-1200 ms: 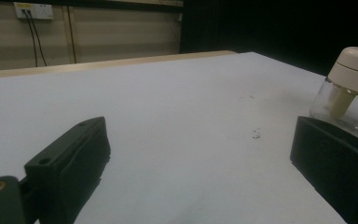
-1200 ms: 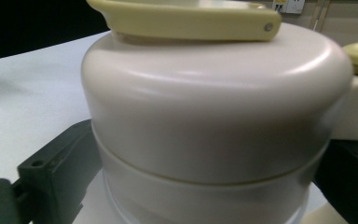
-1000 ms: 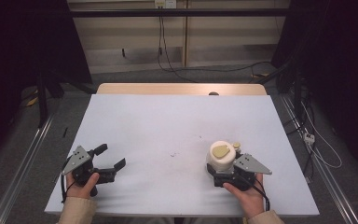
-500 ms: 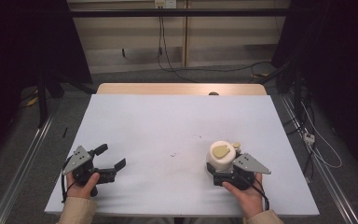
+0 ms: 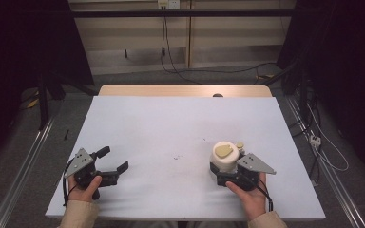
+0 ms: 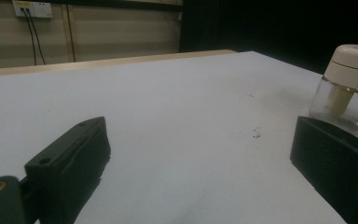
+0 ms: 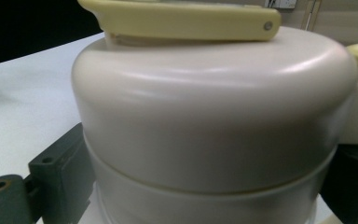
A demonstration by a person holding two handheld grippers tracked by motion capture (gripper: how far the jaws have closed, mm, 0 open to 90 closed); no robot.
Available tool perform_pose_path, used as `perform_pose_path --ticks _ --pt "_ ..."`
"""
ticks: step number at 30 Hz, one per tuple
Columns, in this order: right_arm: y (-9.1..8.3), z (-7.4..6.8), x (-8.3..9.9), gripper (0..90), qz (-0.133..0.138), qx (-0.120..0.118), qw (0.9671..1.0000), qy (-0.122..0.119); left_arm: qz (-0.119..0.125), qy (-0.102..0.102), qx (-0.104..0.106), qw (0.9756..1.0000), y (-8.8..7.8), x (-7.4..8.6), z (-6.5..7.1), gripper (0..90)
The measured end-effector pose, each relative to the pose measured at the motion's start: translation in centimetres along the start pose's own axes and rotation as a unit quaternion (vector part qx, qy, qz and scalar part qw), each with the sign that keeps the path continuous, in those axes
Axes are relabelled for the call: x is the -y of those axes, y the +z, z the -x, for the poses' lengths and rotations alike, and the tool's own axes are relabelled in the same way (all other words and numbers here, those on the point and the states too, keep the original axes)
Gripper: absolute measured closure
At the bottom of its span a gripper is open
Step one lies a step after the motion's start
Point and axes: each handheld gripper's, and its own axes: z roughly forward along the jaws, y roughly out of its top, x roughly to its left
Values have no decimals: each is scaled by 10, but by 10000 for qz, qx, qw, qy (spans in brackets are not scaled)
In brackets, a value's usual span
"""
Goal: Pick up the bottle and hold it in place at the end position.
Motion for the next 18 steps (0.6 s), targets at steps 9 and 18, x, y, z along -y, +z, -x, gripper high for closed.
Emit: perform_pose_path --ticks 9,18 --pt "3 1 -3 58 63 -27 10000 60 22 -11 -9 10000 -1 0 -1 42" --pt "7 -1 -6 67 138 -127 9998 25 43 -8 -21 10000 -1 -1 -1 42"
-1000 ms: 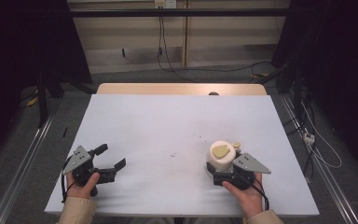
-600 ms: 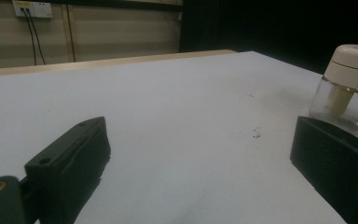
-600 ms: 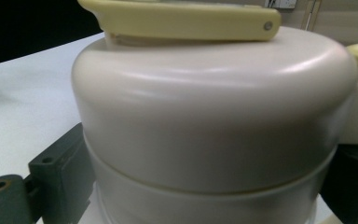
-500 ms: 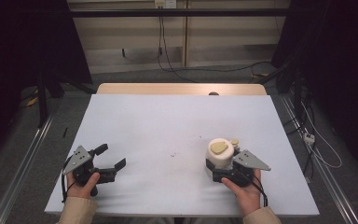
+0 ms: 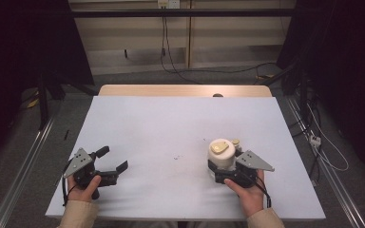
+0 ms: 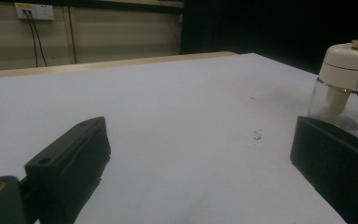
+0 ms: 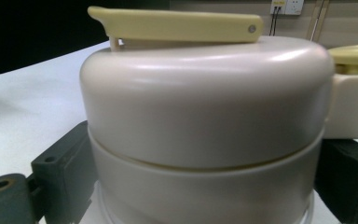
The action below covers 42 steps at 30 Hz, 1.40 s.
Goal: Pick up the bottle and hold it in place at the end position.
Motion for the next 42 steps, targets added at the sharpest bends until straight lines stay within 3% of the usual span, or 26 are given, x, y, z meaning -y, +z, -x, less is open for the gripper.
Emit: perform_pose_path --ticks 13,18,28,31,36,40,42 --pt "4 -2 -1 70 34 -50 10000 -38 28 -5 -16 10000 -1 -1 -1 42" --pt "2 1 1 67 27 -54 9998 167 24 -12 -17 10000 -2 0 -1 42" --pt "1 -4 2 48 -158 65 9998 106 -1 15 19 10000 0 0 1 42" --pt "4 -4 5 56 -225 106 9995 189 0 -1 16 10000 0 0 0 42" --pt "4 -3 3 62 -243 55 9996 111 17 -17 3 10000 0 0 0 42" --pt "6 -5 1 64 -205 -7 9997 -141 17 -13 1 10000 -1 -1 0 42" --pt "6 -6 0 65 -171 -69 9997 -143 25 -3 -1 10000 -1 -1 0 42"
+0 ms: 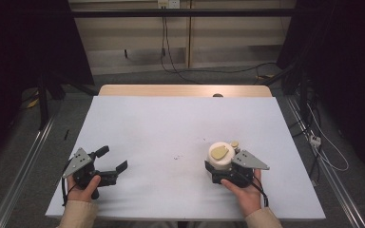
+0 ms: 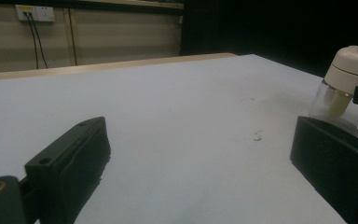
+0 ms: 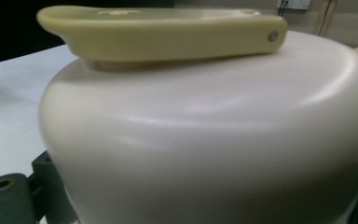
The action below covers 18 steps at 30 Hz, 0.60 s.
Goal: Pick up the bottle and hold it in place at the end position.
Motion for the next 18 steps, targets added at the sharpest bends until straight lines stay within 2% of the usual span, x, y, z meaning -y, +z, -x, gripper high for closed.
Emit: perform_pose_path --ticks 6,18 --pt "0 -1 -5 65 91 -64 9999 -100 -10 13 13 10000 1 0 0 42" --pt "7 6 -12 66 208 -88 9997 -14 -15 39 14 10000 1 0 0 42"
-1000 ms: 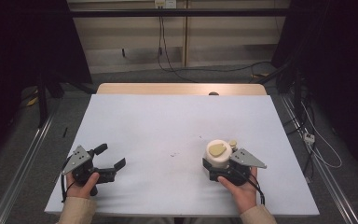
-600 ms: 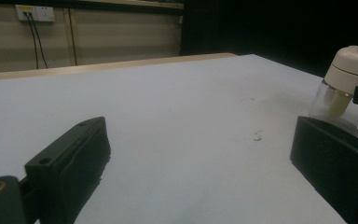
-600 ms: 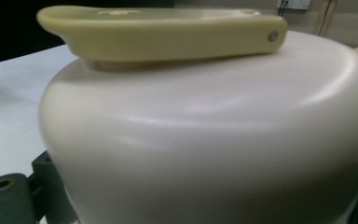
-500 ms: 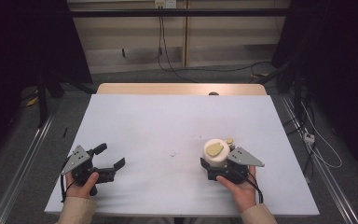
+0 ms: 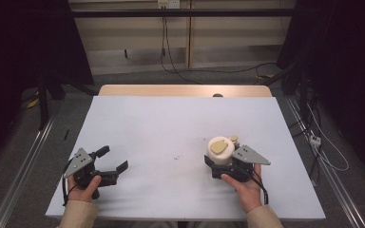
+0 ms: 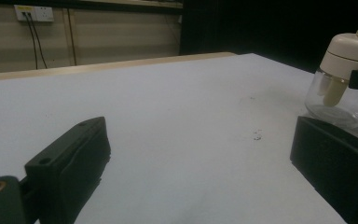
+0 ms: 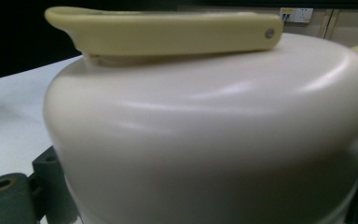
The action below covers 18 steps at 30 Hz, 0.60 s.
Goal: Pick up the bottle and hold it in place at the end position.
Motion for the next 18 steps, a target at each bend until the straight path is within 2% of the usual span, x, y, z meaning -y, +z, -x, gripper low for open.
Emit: perform_pose_path --ticks 2,12,18 --pt "3 0 -2 66 12 19 10000 -33 9 -2 -3 10000 0 0 0 42" --pt "15 3 -6 66 29 12 9999 129 5 -10 19 10000 0 0 -1 42" --pt "22 2 -9 66 62 2 9999 106 3 -23 11 10000 0 1 -1 42"
